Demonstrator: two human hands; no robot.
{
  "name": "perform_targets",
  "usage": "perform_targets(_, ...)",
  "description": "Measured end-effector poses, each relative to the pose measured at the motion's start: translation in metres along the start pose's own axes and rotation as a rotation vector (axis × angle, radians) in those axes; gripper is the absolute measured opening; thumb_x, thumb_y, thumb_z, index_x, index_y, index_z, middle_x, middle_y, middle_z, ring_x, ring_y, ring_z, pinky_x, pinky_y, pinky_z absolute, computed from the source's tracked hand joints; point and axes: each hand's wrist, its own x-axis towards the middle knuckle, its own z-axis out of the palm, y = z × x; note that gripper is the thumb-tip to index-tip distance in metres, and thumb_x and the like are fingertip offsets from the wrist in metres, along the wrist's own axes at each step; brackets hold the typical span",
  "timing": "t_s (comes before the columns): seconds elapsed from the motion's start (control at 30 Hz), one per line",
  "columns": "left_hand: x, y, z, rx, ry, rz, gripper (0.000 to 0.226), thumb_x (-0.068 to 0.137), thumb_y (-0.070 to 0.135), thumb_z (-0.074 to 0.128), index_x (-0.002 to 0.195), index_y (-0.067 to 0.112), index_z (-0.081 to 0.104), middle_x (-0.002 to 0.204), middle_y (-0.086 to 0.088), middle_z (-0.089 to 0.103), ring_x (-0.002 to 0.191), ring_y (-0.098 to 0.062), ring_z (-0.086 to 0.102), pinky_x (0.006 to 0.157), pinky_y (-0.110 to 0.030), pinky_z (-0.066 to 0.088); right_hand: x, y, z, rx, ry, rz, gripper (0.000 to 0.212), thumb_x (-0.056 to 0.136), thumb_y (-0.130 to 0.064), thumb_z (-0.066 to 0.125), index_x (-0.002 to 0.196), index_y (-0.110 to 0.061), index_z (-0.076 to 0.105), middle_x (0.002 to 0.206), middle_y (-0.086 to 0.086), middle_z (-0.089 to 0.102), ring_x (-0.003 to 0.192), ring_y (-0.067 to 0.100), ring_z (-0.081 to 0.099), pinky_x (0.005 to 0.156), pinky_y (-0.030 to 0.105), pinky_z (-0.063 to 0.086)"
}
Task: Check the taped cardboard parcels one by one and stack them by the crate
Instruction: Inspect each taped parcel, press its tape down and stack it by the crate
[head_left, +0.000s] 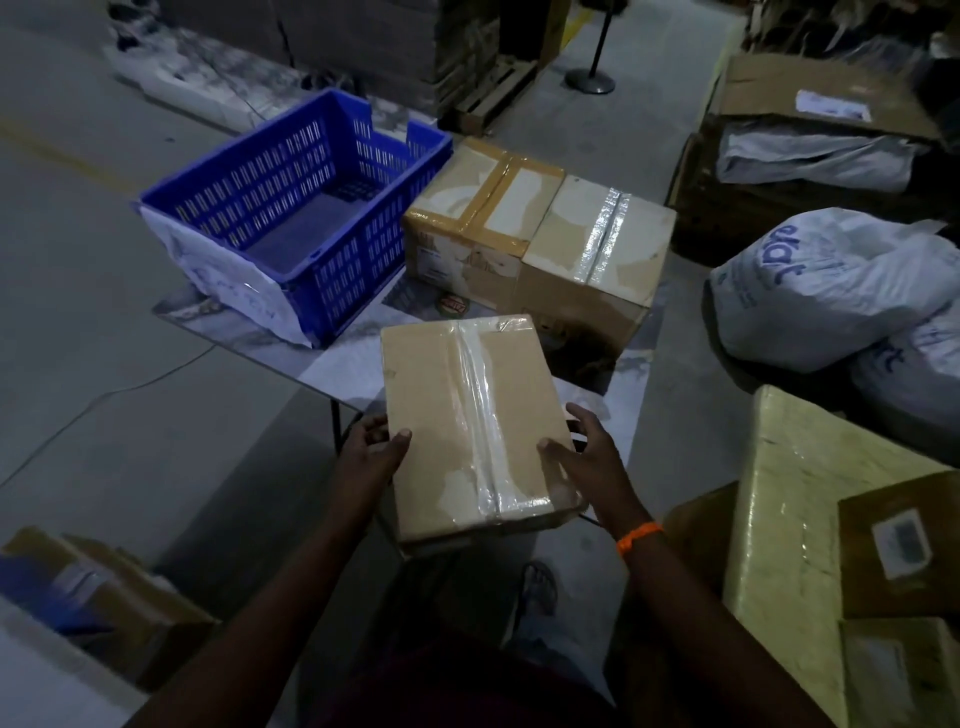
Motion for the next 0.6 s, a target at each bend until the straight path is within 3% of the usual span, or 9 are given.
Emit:
perform_targets(0.1,0.022,0.018,-0.002,0.113,-0.052,0.014,0.052,0.096,0.021,0.067,0.144,0.017,0.048,0.130,-0.002,0.060,0.113,-0.022,0.062,0.089,-0.042,0.056,0.026,-0.016,0.002,-0.001,-0.088,0.023,0.073,0.092,-0.026,0.077,0.155,-0.020,0.041,0.140,0.000,0.057,0.116,0.017,0.060,0.084,0.027,0.055)
perform_targets(0.2,0.036,0.039,0.003,0.118,-0.107,-0.033,0.043,0.091,0.009,0.067,0.130,0.025,0.057,0.122,-0.003,0.065,0.103,-0.021,0.065,0.079,-0.038,0.058,0.048,-0.030,0.009,-0.020,-0.098,-0.034,0.057,0.092,-0.016,0.076,0.144,-0.020,0.055,0.131,0.005,0.067,0.121,0.025,0.064,0.098,0.040,0.056)
perform_targets(0.27,0.038,0.045,0.008,0.098,-0.082,-0.021,0.042,0.085,0.004,0.066,0.121,0.027,0.060,0.114,-0.001,0.068,0.101,-0.021,0.066,0.081,-0.041,0.059,0.051,-0.035,0.012,-0.067,-0.070,-0.086,0.054,0.089,-0.009,0.076,0.138,-0.022,0.058,0.123,0.001,0.069,0.119,0.025,0.065,0.095,0.037,0.056)
perform_targets(0.33,0.038,0.046,0.010,0.023,-0.025,-0.022,0.047,0.086,0.006,0.067,0.127,0.027,0.057,0.113,0.005,0.065,0.101,-0.019,0.065,0.081,-0.040,0.058,0.047,-0.041,0.010,-0.074,-0.035,-0.147,0.061,0.087,-0.006,0.075,0.143,-0.020,0.056,0.127,0.001,0.067,0.116,0.021,0.064,0.087,0.027,0.057)
perform_targets(0.4,0.036,0.047,0.009,-0.083,0.032,-0.029,0.044,0.091,0.020,0.068,0.132,0.027,0.054,0.120,0.004,0.063,0.104,-0.021,0.065,0.076,-0.037,0.057,0.041,-0.045,0.004,-0.039,-0.010,-0.200,0.070,0.085,-0.002,0.077,0.148,-0.019,0.052,0.132,0.001,0.064,0.116,0.018,0.063,0.083,0.019,0.056)
perform_targets(0.47,0.032,0.053,0.008,-0.211,0.038,-0.007,0.046,0.087,0.048,0.066,0.128,0.027,0.059,0.125,-0.002,0.067,0.110,-0.025,0.066,0.075,-0.039,0.058,0.035,-0.050,-0.004,0.034,0.021,-0.244,0.073,0.078,-0.003,0.079,0.144,-0.022,0.053,0.135,-0.001,0.065,0.121,0.017,0.063,0.090,0.030,0.058)
perform_targets(0.53,0.028,0.065,0.006,-0.333,0.034,0.053,0.048,0.089,0.061,0.060,0.123,0.028,0.063,0.125,-0.003,0.070,0.115,-0.027,0.066,0.085,-0.049,0.058,0.030,-0.058,-0.013,0.122,0.068,-0.289,0.070,0.076,0.007,0.077,0.137,-0.020,0.055,0.132,0.002,0.067,0.123,0.018,0.064,0.095,0.037,0.057)
perform_targets(0.6,0.029,0.075,0.004,-0.369,0.007,0.125,0.050,0.097,0.062,0.055,0.125,0.022,0.065,0.129,-0.010,0.068,0.122,-0.036,0.062,0.094,-0.059,0.054,0.026,-0.066,-0.023,0.163,0.115,-0.321,0.064,0.077,0.018,0.072,0.130,-0.014,0.057,0.127,0.003,0.069,0.119,0.017,0.067,0.095,0.036,0.058)
